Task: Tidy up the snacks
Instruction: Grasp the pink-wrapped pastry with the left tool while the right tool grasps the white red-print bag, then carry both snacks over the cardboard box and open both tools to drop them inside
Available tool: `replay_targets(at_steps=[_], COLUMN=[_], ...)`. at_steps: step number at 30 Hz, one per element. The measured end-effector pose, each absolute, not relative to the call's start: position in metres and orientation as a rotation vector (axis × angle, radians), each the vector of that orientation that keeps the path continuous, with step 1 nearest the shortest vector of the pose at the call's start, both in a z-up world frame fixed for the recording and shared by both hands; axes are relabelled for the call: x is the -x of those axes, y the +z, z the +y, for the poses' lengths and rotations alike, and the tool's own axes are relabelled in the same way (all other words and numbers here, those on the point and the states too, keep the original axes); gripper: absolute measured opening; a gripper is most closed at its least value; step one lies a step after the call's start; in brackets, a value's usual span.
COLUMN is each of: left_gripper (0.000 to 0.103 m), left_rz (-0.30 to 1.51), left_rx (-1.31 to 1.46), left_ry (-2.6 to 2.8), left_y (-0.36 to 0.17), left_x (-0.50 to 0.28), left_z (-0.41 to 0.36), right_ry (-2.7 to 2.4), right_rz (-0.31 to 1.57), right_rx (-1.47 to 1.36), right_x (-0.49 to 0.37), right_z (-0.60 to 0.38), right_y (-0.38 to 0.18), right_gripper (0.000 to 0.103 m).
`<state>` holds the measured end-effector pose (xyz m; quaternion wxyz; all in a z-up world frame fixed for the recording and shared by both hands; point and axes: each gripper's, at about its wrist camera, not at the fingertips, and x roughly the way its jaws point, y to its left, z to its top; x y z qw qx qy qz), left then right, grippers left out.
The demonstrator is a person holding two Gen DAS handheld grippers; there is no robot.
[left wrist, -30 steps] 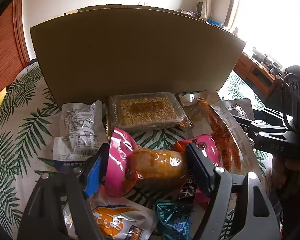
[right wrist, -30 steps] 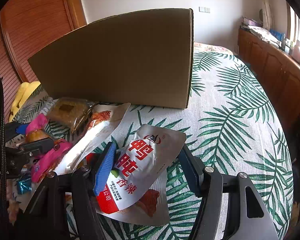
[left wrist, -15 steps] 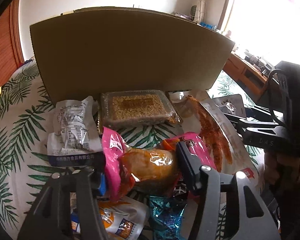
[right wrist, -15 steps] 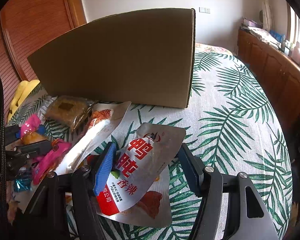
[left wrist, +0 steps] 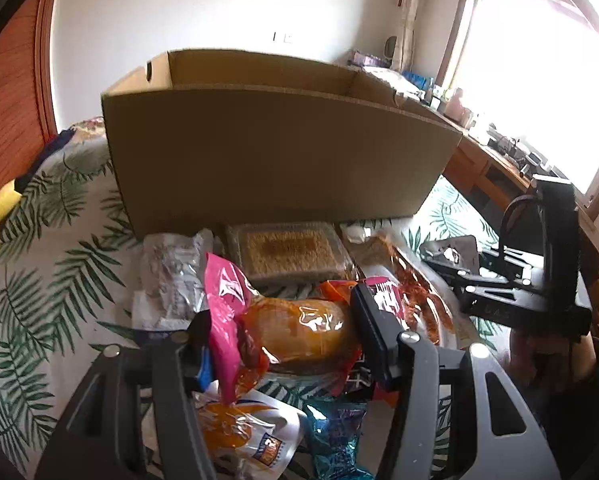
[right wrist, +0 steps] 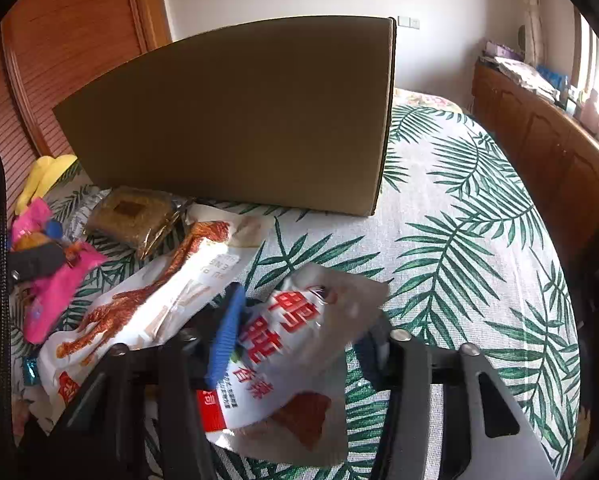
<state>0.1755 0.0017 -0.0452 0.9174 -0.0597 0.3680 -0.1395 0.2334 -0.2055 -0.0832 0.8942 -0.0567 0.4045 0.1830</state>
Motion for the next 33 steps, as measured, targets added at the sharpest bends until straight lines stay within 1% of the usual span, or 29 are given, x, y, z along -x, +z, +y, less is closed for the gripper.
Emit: replay_targets(at_steps=[1, 3, 5, 10, 22, 33], left_gripper=[0.056, 0.056, 0.056, 0.056, 0.056, 0.057], left_rz=[0.753, 0.743, 0.740, 0.742, 0.740, 0.667], left_rx=[0.123, 0.125, 0.125, 0.121, 0.127, 0.117], left_ry=[-0.286, -0.284, -0.283, -0.287, -0.289, -0.295], left_y=[-0.044, -0.041, -0.039, -0.041, -0.044, -0.014], left_x=[-0.176, -0.177, -0.178, -0.178, -0.179, -0.180], left_z=[0.003, 0.004, 0.007, 0.007, 0.002, 0.003], right_ry=[0.377, 0.371, 0.367, 0.365, 0.359, 0.375], right_rz=[0.839, 0.834, 0.830, 0.817, 0.750, 0.674], right_rx=[0.121, 0.123, 0.114, 0.093, 0.051, 0.078], right_x=[-0.234, -0.233, -0.234, -0.234, -0.231, -0.213], right_z=[-0.205, -0.206, -0.209, -0.216, -0.237, -0.241], right_y=[-0.083, -0.082, -0.081, -0.077, -0.056, -0.022], right_gripper=[0.043, 0.037, 0.035, 0.019, 0.018, 0.018])
